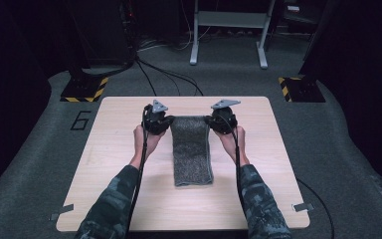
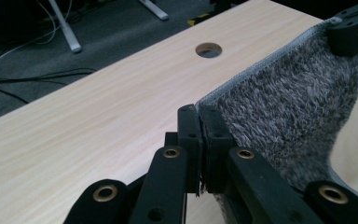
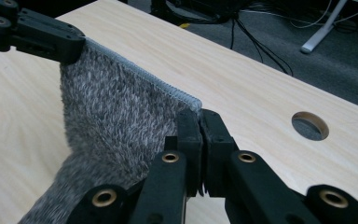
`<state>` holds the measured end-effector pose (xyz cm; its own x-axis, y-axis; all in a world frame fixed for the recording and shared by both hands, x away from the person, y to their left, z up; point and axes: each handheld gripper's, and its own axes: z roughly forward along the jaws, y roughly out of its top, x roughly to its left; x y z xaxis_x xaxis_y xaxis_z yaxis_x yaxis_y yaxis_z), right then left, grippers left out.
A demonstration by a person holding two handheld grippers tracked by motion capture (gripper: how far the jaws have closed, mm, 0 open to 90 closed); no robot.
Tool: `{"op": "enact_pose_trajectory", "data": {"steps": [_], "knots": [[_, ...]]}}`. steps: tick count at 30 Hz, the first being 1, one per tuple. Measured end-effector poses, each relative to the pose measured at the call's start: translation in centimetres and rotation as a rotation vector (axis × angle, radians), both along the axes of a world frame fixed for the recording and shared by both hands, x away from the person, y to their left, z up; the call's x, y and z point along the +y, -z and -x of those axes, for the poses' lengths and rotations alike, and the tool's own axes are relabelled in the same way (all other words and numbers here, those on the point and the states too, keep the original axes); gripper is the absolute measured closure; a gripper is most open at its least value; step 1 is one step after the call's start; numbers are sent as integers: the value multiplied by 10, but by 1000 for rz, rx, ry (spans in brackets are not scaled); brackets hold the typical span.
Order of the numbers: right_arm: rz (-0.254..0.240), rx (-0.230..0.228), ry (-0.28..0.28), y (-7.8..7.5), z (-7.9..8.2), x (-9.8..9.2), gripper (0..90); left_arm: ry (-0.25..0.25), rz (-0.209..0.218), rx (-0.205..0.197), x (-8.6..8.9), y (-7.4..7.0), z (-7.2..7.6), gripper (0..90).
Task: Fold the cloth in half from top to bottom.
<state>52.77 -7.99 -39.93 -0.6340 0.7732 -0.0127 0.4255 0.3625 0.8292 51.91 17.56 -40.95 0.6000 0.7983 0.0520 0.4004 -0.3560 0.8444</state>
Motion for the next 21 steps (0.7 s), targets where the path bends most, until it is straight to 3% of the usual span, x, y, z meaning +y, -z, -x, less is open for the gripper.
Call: {"op": "enact_pose_trajectory", "data": {"steps": [6, 11, 16, 21], "knots": [[4, -2, -41, 11, 27, -5, 878, 42, 2, 18, 0, 12, 21, 882], [3, 8, -65, 28, 51, -11, 877, 93, -13, 41, -2, 26, 46, 881], [-4, 32, -79, 48, 72, -15, 876, 118, -18, 56, -4, 37, 62, 879], [-5, 52, -93, 61, 88, -16, 871, 139, -26, 96, -4, 53, 75, 873]]}}
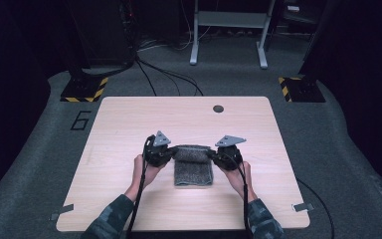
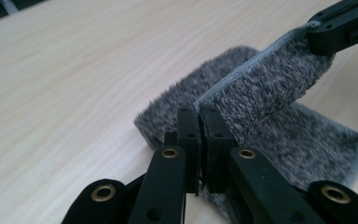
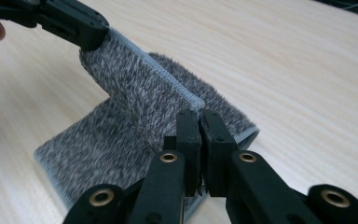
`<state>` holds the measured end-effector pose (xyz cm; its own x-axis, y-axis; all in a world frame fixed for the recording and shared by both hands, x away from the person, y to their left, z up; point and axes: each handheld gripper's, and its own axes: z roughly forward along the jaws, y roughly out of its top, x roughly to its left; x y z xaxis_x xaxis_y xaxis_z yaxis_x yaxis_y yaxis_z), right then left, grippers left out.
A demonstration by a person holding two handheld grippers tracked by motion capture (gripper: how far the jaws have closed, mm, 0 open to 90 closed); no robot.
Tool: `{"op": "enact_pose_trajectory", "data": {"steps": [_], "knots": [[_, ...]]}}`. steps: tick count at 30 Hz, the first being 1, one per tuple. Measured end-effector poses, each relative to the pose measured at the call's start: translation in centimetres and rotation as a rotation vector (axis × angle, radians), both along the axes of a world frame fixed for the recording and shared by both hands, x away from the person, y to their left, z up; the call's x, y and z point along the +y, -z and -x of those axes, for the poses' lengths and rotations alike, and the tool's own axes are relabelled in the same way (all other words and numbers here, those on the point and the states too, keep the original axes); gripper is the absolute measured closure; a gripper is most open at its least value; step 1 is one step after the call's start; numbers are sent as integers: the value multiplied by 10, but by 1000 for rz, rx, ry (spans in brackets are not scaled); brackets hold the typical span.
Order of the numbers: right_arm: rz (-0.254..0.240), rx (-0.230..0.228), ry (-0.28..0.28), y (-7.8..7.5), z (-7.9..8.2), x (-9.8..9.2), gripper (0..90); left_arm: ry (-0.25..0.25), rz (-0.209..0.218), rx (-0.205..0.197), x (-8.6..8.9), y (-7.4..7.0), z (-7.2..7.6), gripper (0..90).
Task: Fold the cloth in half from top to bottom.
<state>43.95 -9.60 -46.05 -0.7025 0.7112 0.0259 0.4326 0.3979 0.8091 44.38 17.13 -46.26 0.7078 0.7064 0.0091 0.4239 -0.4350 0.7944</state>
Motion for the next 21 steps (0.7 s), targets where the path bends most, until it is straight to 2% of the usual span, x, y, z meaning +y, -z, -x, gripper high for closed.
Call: {"op": "enact_pose_trajectory", "data": {"steps": [2, 6, 7, 9, 11, 14, 17, 19, 21], "knots": [[6, 4, -8, 5, 5, 1, 868, 8, -5, 17, 0, 7, 4, 871], [37, 11, -26, 11, 15, 3, 863, 23, 15, 48, 2, 16, 11, 858], [33, 15, -27, 12, 17, 3, 859, 33, 24, 57, 2, 18, 13, 842], [38, 19, -34, 13, 23, 0, 820, 53, 37, 94, 3, 20, 20, 735], [33, 41, -39, 15, 30, -7, 725, 59, 50, 128, 7, 21, 27, 573], [0, 58, -41, 13, 40, -21, 505, 43, 68, 124, 16, 15, 38, 392], [-31, 44, -40, 7, 43, -31, 349, 18, 80, 91, 24, 3, 39, 304], [-47, 43, -31, 2, 38, -31, 265, -1, 74, 77, 25, -3, 33, 277], [-24, 44, -20, -1, 29, -25, 205, -35, 54, 67, 19, -3, 24, 252]]}}
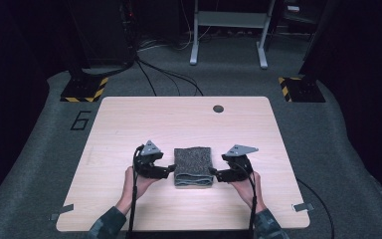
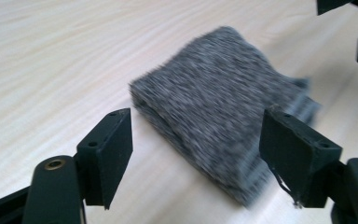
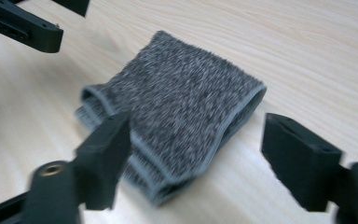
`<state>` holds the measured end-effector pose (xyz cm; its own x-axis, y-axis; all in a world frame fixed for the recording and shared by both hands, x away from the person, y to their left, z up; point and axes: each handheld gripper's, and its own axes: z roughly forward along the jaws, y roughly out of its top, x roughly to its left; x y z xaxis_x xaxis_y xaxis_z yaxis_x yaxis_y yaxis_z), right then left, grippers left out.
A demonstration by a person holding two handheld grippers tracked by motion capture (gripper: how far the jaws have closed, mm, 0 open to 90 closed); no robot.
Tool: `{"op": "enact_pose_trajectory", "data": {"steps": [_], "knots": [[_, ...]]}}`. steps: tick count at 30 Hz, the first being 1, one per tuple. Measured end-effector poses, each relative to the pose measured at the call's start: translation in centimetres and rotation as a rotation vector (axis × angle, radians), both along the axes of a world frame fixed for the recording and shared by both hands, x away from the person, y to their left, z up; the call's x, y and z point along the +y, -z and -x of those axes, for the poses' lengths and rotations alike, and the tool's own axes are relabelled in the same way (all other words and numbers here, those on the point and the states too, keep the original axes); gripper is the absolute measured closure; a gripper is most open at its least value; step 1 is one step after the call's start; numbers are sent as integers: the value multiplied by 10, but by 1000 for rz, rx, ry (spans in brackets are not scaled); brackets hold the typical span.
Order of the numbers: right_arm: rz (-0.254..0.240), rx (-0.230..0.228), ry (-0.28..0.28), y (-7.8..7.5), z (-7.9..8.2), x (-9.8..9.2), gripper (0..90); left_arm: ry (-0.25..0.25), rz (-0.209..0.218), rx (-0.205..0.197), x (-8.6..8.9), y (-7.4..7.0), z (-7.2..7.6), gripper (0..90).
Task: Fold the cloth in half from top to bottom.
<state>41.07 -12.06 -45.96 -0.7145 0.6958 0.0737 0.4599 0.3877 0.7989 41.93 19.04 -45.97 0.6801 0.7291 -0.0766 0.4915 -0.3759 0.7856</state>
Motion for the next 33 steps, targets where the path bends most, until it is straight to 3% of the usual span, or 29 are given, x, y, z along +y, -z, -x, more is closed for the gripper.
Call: {"op": "enact_pose_trajectory", "data": {"steps": [2, 5, 8, 10, 17, 20, 22, 26, 29, 33], "knots": [[21, -15, 13, 3, -10, 12, 170, -11, -43, 10, -9, 5, -8, 236], [102, 25, 23, 20, -23, 29, 150, -6, -104, 32, -21, 21, -11, 221], [153, 44, 27, 35, -21, 34, 144, 9, -164, 53, -27, 37, -4, 214], [167, 52, 26, 43, -16, 32, 141, 17, -209, 41, -29, 47, 1, 211], [232, 44, 32, 55, -7, 31, 131, 26, -213, 27, -28, 53, 6, 208], [221, 47, 26, 51, -6, 29, 132, 23, -182, 41, -23, 48, 3, 185], [195, 45, 20, 44, -9, 26, 130, -3, -151, 25, -17, 41, -1, 177], [125, 6, 14, 21, -21, 22, 136, -50, -131, -5, -12, 21, -20, 177], [87, -18, 9, 12, -36, 29, 141, -77, -111, -12, -19, 12, -36, 177], [108, -15, 43, 14, -57, 43, 142, -120, -166, -13, -30, 16, -57, 181]]}}
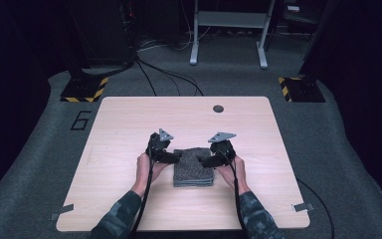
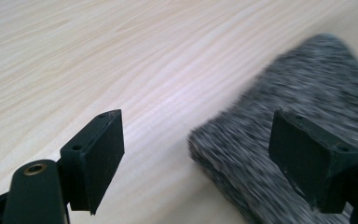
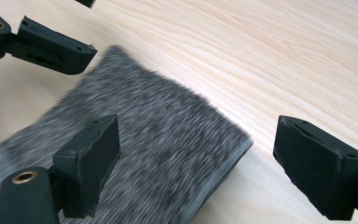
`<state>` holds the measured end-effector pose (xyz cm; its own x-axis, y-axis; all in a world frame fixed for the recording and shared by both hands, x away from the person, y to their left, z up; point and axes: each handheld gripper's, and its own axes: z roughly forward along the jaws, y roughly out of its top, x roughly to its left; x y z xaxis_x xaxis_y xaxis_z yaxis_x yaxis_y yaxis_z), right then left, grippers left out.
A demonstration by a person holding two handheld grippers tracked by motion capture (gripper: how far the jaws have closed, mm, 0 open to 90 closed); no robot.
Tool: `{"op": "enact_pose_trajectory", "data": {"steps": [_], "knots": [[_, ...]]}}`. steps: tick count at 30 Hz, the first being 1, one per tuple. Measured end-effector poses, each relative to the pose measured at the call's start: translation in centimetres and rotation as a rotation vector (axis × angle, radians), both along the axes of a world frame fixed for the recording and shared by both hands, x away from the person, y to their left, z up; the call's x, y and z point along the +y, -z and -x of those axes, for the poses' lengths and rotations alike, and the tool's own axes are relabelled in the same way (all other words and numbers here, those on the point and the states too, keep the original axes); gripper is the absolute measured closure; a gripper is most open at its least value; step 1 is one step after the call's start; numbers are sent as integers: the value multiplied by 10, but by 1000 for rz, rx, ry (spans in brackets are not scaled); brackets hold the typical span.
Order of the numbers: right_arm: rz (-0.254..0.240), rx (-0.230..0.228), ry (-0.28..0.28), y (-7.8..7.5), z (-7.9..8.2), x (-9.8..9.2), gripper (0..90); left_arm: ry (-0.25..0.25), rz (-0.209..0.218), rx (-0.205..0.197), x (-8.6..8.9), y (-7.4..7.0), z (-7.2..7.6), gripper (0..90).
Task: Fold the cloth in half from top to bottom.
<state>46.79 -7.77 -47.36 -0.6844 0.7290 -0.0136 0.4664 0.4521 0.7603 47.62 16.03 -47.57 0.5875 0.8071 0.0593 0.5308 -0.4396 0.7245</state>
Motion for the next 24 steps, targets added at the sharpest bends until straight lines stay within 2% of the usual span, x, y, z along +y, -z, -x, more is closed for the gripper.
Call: {"op": "enact_pose_trajectory", "data": {"steps": [3, 6, 8, 10, 11, 13, 14, 17, 19, 21, 22, 23, 24], "knots": [[41, 28, 49, 12, -13, 5, 142, -24, -37, 25, -4, 13, -11, 182], [85, 74, 68, 27, -22, 5, 141, -32, -71, 44, -7, 25, -15, 182], [96, 93, 76, 33, -23, 6, 139, -31, -87, 44, -9, 30, -16, 181], [115, 85, 70, 36, -23, 7, 139, -27, -97, 45, -9, 32, -16, 178], [117, 99, 80, 37, -22, 7, 137, -25, -92, 43, -9, 33, -17, 178], [122, 98, 69, 36, -22, 7, 137, -27, -84, 43, -8, 32, -17, 175], [124, 87, 67, 34, -21, 6, 136, -31, -61, 35, -5, 27, -15, 174], [54, 70, 78, 19, -20, -2, 134, -32, -32, 4, -1, 13, -13, 174], [39, 44, 105, 10, -25, -7, 135, -35, -43, 3, -3, 10, -16, 174], [54, 52, 140, 9, -35, -7, 137, -36, -49, 16, -5, 12, -18, 174], [54, 52, 140, 9, -35, -7, 137, -39, -65, 22, -7, 16, -21, 174], [96, 84, 170, 17, -45, -5, 140, -50, -73, 46, -8, 24, -25, 175], [110, 100, 180, 21, -47, -4, 140, -52, -77, 52, -7, 27, -26, 175]]}}
